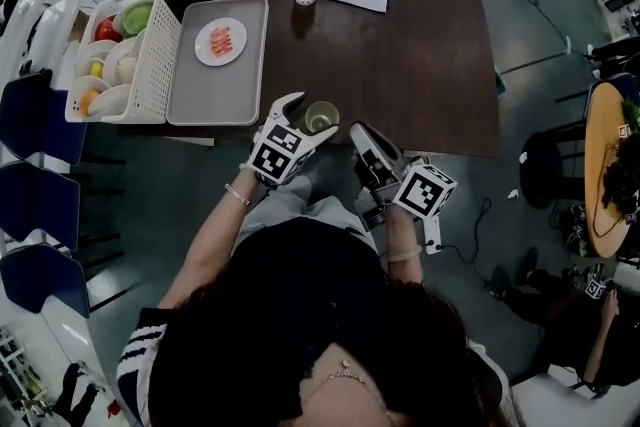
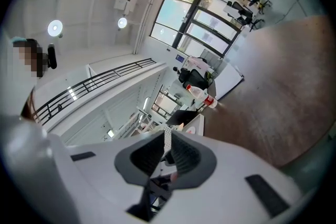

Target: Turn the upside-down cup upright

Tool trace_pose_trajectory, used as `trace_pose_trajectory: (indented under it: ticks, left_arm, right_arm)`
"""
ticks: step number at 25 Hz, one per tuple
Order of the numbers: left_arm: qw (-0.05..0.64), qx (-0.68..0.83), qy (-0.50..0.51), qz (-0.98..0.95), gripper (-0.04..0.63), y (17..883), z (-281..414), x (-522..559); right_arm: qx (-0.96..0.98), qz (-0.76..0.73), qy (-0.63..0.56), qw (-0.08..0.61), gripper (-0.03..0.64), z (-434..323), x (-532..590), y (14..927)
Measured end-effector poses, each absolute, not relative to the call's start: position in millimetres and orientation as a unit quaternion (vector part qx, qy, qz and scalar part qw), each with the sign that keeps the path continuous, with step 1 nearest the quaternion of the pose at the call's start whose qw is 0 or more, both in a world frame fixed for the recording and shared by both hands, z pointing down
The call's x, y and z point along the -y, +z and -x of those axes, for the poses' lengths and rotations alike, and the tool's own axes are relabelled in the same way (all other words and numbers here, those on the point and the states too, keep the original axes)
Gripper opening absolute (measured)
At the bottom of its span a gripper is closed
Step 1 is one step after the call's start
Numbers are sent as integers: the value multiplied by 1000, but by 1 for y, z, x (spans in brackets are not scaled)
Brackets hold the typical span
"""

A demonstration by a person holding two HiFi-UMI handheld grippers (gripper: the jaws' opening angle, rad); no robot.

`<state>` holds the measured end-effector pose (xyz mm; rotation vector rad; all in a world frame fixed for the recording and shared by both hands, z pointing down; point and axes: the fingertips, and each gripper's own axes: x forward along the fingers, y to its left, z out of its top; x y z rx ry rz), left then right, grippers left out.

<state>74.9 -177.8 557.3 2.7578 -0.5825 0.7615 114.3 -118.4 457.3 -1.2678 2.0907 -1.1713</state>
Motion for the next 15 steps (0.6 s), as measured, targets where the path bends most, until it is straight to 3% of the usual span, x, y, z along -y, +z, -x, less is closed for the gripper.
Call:
trace_pose_trajectory:
  ticks: [6,9,15]
  left_arm:
    - [118,231,176,-949,392,509,-63,179]
    - [98,262,150,-948,268,490,-56,180]
    - [110,278,106,-948,197,466,-44,177]
  right_arm:
    - [-760,500,-379,169,46,-117,122,461]
    - [-764,525,-350,137,43,-119,123,462]
    - [-767,565,-293,77,35,-120,124,461]
